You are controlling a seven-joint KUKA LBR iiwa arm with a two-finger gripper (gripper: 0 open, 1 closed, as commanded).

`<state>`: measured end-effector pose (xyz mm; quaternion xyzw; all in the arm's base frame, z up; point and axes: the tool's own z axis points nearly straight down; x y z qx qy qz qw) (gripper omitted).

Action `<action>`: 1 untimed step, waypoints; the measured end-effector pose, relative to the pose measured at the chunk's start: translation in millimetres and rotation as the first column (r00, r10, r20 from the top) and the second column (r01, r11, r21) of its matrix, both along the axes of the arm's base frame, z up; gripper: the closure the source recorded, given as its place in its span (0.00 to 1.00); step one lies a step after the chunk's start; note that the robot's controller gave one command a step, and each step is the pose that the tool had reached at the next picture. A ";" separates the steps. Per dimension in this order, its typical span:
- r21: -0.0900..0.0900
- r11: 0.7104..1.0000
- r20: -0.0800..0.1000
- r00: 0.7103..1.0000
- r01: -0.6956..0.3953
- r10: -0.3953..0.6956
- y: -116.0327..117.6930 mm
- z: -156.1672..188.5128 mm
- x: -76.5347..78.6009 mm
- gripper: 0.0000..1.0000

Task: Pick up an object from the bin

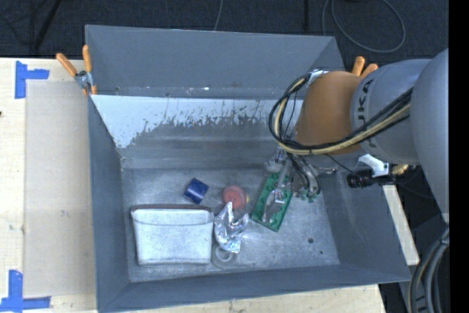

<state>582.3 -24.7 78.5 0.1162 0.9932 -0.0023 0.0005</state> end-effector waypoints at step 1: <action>0.002 1.000 0.007 1.000 -0.030 0.030 2.8 4.7 -5.9 0.00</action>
Offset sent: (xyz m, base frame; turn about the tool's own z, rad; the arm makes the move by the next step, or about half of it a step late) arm -0.0087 0.0040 0.0014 -0.0315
